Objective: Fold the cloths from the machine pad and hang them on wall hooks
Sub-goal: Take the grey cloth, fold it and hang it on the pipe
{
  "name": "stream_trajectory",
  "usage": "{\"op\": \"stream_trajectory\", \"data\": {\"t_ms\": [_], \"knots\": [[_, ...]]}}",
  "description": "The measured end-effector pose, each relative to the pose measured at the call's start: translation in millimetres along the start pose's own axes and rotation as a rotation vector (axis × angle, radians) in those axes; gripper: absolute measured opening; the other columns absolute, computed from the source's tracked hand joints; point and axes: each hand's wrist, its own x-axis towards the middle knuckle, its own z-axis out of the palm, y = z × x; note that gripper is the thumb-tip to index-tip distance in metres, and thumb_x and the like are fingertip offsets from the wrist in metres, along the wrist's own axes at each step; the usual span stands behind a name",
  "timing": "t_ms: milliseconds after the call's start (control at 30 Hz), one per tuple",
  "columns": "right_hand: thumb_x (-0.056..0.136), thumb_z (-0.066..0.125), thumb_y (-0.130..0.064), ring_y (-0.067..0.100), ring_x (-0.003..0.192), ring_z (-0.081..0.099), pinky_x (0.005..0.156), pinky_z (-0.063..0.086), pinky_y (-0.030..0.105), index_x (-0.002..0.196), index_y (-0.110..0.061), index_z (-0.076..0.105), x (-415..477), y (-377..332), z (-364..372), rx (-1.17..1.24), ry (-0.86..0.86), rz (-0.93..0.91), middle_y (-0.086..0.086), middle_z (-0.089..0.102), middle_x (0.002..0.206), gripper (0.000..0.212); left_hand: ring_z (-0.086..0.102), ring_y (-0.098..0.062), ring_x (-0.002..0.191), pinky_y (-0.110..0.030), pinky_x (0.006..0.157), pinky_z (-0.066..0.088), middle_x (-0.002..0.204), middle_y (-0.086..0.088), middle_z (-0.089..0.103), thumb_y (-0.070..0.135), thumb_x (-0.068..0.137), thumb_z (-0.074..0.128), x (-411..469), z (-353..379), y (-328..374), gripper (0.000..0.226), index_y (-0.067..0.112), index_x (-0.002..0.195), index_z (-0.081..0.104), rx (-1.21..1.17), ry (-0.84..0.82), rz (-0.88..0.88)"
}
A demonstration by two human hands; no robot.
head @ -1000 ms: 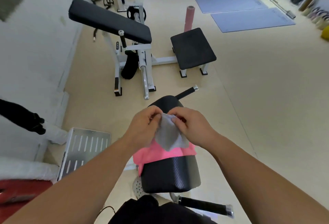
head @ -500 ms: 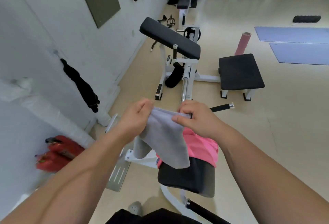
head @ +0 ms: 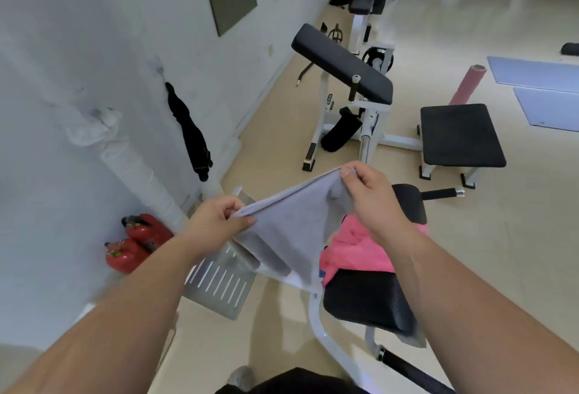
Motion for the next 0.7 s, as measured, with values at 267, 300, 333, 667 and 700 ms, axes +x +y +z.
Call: {"op": "stream_trajectory", "data": {"t_ms": [267,300,333,667,700], "knots": [[0.102,0.047,-0.027,0.009,0.074,0.049,0.071,0.042,0.032,0.084,-0.024,0.063,-3,-20,85,0.046,0.449,0.120,-0.009,0.056,0.078,0.025,0.052,-0.019,0.066,-0.035,0.065,0.042,0.069,-0.015,0.062,0.014,0.069,0.058,0,-79,-133,0.005,0.011,0.071,0.062,0.038,-0.013,-0.145],[0.101,0.047,-0.028,0.008,0.072,0.047,0.069,0.040,0.032,0.078,-0.029,0.062,-4,-24,91,0.058,0.508,0.134,-0.010,0.054,0.075,0.028,0.051,-0.020,0.064,-0.035,0.063,0.042,0.064,-0.012,0.059,0.011,0.070,0.057,1,-88,-145,0.005,0.012,0.067,0.061,0.062,0.027,-0.156],[0.100,0.048,-0.029,0.009,0.069,0.044,0.066,0.037,0.031,0.071,-0.032,0.058,-4,-26,95,0.079,0.566,0.154,-0.011,0.050,0.070,0.031,0.049,-0.021,0.061,-0.034,0.060,0.040,0.059,-0.006,0.056,0.012,0.071,0.057,1,-96,-152,0.008,0.013,0.063,0.059,0.077,0.067,-0.177],[0.092,0.054,-0.021,0.011,0.062,0.043,0.060,0.034,0.029,0.069,-0.018,0.057,-17,-42,130,-0.078,0.531,0.300,-0.006,0.050,0.064,0.024,0.055,-0.015,0.067,-0.030,0.065,0.044,0.062,0.009,0.063,0.030,0.075,0.068,-4,-140,-172,0.016,0.015,0.077,0.070,-0.120,-0.176,-0.256],[0.091,0.056,-0.021,0.011,0.067,0.050,0.062,0.038,0.030,0.074,-0.019,0.063,-20,-44,136,-0.147,0.422,0.319,-0.005,0.058,0.070,0.019,0.056,-0.018,0.070,-0.034,0.067,0.044,0.068,0.001,0.063,0.033,0.071,0.068,-5,-143,-169,0.029,0.009,0.086,0.070,-0.164,-0.209,-0.233]]}}
